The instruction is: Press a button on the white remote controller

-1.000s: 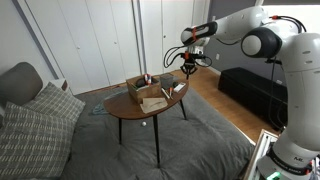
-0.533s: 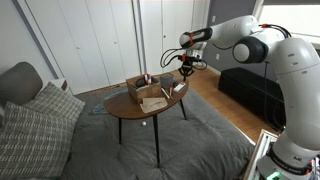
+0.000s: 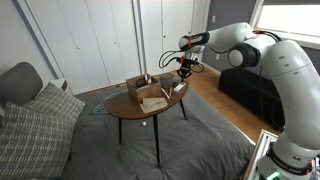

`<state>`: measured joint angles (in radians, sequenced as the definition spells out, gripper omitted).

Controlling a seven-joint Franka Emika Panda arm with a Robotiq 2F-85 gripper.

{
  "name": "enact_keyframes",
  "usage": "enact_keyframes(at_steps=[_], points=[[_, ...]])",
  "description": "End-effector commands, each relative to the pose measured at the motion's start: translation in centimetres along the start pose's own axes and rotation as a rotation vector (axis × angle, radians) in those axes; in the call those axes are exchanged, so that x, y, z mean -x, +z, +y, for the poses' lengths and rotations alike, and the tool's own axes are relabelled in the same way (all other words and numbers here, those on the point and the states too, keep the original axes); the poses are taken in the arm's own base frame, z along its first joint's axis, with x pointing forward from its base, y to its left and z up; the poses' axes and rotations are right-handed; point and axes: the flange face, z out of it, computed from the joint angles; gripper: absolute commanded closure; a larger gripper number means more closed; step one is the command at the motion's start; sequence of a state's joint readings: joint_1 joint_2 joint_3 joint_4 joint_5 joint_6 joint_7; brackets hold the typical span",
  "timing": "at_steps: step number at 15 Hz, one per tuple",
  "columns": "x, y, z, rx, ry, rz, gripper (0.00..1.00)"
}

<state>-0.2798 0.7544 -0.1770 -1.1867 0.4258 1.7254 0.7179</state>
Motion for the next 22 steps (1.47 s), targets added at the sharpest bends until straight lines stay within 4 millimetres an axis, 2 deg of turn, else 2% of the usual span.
enact_keyframes(at_steps=[1,13,22], points=[[0.0,-0.1,0.0,-0.001,0.000,0.001,0.99],[-1.1,2.6,-1.1,0.005,0.008,-0.013,1.00],[-1.4,2.8,-2.2,-0.011,-0.002,-0.009,1.00]])
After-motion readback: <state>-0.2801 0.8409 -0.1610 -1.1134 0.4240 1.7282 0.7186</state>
